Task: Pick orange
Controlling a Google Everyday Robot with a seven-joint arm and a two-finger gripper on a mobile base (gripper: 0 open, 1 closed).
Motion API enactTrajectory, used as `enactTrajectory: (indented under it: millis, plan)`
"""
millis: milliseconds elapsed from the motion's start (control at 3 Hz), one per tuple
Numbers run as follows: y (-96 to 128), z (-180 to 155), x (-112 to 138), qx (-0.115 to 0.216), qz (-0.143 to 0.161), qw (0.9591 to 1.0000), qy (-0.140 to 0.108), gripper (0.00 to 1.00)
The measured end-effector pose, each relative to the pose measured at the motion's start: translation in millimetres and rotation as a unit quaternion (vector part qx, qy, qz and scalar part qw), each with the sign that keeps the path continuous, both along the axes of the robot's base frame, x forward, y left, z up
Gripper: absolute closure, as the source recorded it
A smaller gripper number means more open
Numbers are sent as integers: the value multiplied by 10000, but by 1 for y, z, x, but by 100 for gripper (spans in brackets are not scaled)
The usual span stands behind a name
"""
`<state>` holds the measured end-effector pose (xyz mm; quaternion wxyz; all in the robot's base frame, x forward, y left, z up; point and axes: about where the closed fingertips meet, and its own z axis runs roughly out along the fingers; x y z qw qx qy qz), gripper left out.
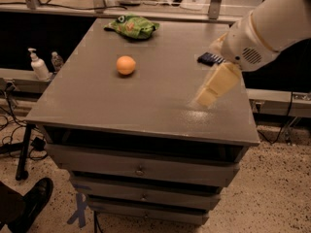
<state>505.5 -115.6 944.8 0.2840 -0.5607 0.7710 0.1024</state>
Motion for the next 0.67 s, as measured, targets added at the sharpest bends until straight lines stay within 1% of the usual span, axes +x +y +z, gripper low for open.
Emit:
enactTrajectory:
  millis: [333, 667]
  plan:
    - [33, -20, 24, 1016, -106, 9948, -31, 0]
    - [40, -13, 31, 1202, -175, 9925, -143, 0]
